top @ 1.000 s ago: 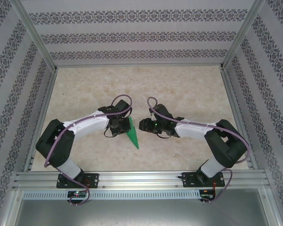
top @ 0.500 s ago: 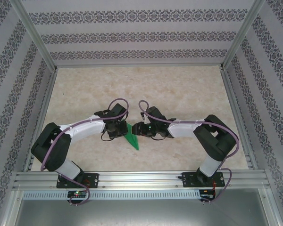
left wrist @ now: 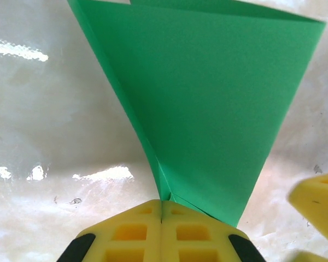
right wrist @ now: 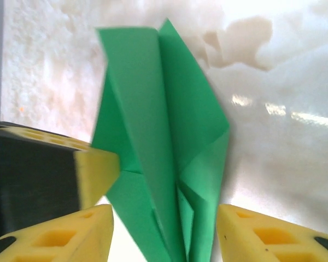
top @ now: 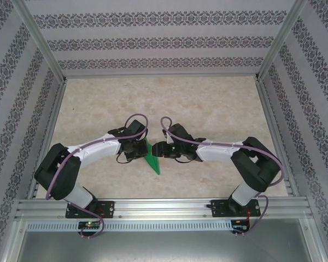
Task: Fold a paper plane with a square sheet of paper (pick it up from the middle)
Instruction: Move a paper plane to the center of the table.
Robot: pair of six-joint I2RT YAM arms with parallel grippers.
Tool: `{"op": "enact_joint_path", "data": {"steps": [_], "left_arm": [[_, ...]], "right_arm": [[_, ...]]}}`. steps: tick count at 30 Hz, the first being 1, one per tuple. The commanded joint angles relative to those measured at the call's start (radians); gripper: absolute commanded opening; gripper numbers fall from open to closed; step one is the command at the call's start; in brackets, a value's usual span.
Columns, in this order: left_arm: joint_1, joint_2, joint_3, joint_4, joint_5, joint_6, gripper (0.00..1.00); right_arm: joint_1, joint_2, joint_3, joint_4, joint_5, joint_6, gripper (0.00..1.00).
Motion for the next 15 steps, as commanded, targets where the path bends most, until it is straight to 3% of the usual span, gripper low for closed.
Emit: {"op": "enact_joint_path", "data": {"steps": [1, 15], "left_arm": [[0.011, -0.021, -0.006, 0.039, 0.013, 0.019, 0.01], [0.014, -0.023, -0.007, 0.041, 0.026, 0.028, 0.01]], "right_arm": [[0.009, -0.039, -0.019, -0.010, 0.040, -0.030, 0.54], [0.073, 0.054, 0.017, 0.046, 0.016, -0.034, 0.54]]}}
